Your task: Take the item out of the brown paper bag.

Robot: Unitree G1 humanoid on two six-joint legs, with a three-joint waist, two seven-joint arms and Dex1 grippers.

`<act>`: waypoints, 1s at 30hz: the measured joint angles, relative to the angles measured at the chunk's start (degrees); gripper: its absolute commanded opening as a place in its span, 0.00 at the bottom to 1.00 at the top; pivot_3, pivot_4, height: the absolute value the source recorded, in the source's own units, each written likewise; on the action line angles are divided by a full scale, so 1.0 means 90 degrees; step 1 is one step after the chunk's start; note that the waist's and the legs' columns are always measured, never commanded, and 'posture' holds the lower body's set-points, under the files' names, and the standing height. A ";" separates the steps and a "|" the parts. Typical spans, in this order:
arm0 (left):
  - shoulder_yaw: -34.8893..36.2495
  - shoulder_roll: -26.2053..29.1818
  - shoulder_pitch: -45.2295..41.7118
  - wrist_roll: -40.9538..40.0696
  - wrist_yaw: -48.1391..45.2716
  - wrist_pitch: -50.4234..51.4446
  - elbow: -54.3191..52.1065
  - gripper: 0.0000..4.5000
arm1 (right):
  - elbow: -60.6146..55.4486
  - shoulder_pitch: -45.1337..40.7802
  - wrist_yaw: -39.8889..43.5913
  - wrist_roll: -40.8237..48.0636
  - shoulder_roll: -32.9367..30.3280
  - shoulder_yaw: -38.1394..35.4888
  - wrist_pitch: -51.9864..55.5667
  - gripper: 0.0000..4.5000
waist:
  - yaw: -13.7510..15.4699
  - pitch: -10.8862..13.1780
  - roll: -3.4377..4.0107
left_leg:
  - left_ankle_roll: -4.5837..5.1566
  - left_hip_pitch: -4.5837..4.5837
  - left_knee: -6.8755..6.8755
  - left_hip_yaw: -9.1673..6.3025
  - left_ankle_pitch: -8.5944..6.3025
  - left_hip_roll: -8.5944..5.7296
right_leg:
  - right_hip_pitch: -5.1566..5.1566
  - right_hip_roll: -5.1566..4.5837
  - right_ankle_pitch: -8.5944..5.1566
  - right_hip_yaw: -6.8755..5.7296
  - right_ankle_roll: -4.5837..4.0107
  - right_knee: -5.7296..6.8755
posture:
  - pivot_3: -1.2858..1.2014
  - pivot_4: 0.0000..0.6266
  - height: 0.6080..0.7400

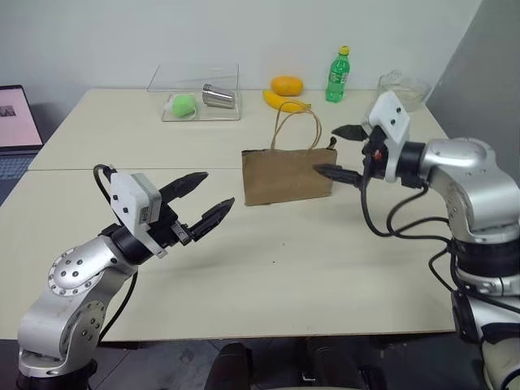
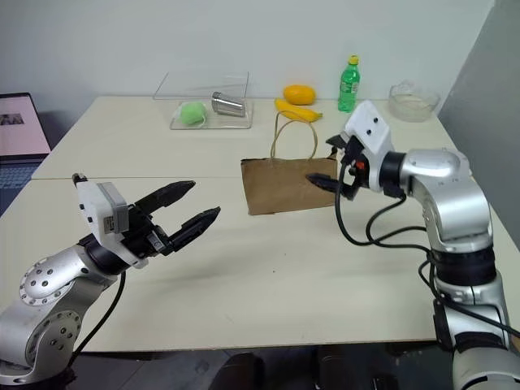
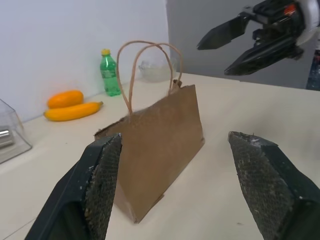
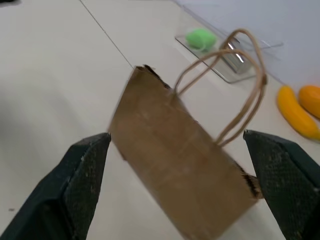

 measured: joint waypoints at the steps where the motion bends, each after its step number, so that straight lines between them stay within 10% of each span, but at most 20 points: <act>1: -0.0032 0.0023 -0.0090 0.0023 -0.0003 0.0043 0.0088 0.79 | -0.0197 0.0210 -0.0140 0.0138 0.0017 -0.0175 0.0103 0.99 | -0.0004 0.0000 0.0000 | 0.0000 0.0004 -0.0001 0.0000 0.0000 0.0000 | 0.0004 0.0002 0.0000 0.0000 0.0000 0.0001 | 0.52 0.24 1.00; 7: -0.0142 0.0070 -0.0453 0.0182 -0.0082 0.0059 0.0605 0.75 | -0.1070 0.1724 -0.0686 0.0390 0.0104 -0.0571 -0.0100 1.00 | -0.0003 0.0001 -0.0004 | 0.0000 0.0008 -0.0003 0.0025 0.0000 -0.0001 | 0.0007 0.0014 -0.0001 0.0000 0.0001 -0.0001 | 0.52 0.24 1.00; 19: -0.1043 0.0085 -0.2992 0.1696 -0.0689 -0.1008 0.3762 0.01 | -0.1366 0.3161 -0.2428 -0.0678 0.1295 0.0675 -0.2310 1.00 | 0.0011 0.0002 -0.0016 | -0.0001 0.0008 -0.0002 0.0059 0.0000 -0.0007 | 0.0005 0.0036 0.0000 0.0008 0.0004 -0.0004 | 0.52 0.24 1.00; 30: -0.2013 -0.1191 -0.6947 0.3766 -0.0945 -0.3734 1.0633 0.01 | -0.1809 0.3474 -0.2787 -0.0895 0.1140 0.0840 -0.2320 1.00 | 0.0018 -0.0006 -0.0045 | 0.0002 -0.0057 0.0000 0.0066 -0.0002 -0.0015 | -0.0013 0.0045 0.0007 -0.0013 0.0014 -0.0065 | 0.52 0.24 1.00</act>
